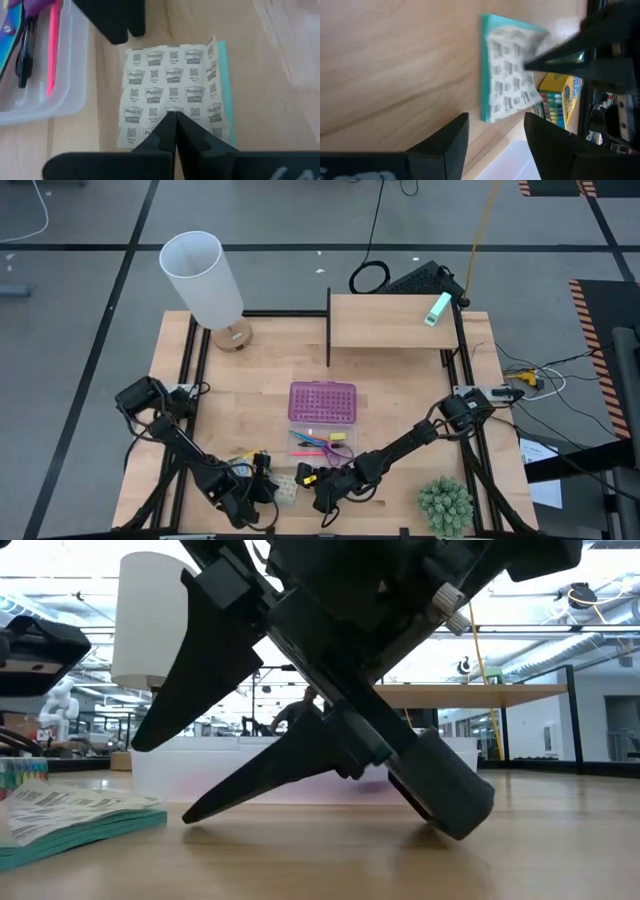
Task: Pack school essentials
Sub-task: Put the green sticky notes into the violet plastic pencil case
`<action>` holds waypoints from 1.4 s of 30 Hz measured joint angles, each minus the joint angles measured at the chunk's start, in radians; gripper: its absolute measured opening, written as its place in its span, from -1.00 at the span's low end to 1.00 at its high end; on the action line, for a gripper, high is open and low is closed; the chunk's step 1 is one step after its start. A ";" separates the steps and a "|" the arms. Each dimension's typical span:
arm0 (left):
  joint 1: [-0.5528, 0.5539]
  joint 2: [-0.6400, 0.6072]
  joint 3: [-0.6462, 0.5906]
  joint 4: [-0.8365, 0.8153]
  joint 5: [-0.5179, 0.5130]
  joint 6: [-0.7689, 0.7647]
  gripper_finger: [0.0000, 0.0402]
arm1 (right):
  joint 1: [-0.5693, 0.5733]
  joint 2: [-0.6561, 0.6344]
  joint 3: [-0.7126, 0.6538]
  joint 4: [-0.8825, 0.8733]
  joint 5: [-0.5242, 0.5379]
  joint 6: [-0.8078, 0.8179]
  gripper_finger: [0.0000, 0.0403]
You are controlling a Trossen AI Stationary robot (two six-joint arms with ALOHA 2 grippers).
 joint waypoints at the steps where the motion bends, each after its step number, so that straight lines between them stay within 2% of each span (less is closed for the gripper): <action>1: 0.001 -0.020 -0.003 -0.011 -0.009 0.013 -0.95 | 0.000 0.000 0.000 0.000 0.000 0.000 -0.07; 6: 0.004 -0.144 0.002 -0.012 -0.066 -0.030 -0.95 | -0.007 0.000 0.000 0.007 -0.006 -0.017 -0.07; 11: 0.003 -0.167 0.001 -0.012 -0.032 -0.112 -0.95 | -0.018 0.000 0.000 0.006 -0.013 -0.026 -0.07; 15: 0.019 -0.105 0.000 -0.034 0.005 -0.196 -0.95 | -0.021 0.000 0.000 0.006 -0.016 -0.028 -0.07; 22: 0.059 0.003 0.007 -0.016 0.098 -0.244 -0.95 | -0.023 0.000 0.000 0.012 -0.036 -0.074 -0.07; 25: 0.068 0.030 0.008 -0.005 0.106 -0.243 -0.95 | -0.027 0.000 0.000 0.012 -0.041 -0.088 -0.07; 30: 0.069 0.034 0.007 0.003 0.107 -0.196 -0.95 | -0.042 0.000 -0.001 0.013 -0.087 -0.085 -0.07; 42: 0.070 0.036 0.005 0.008 0.109 -0.166 -0.95 | -0.046 0.001 -0.001 0.059 -0.091 -0.109 -0.07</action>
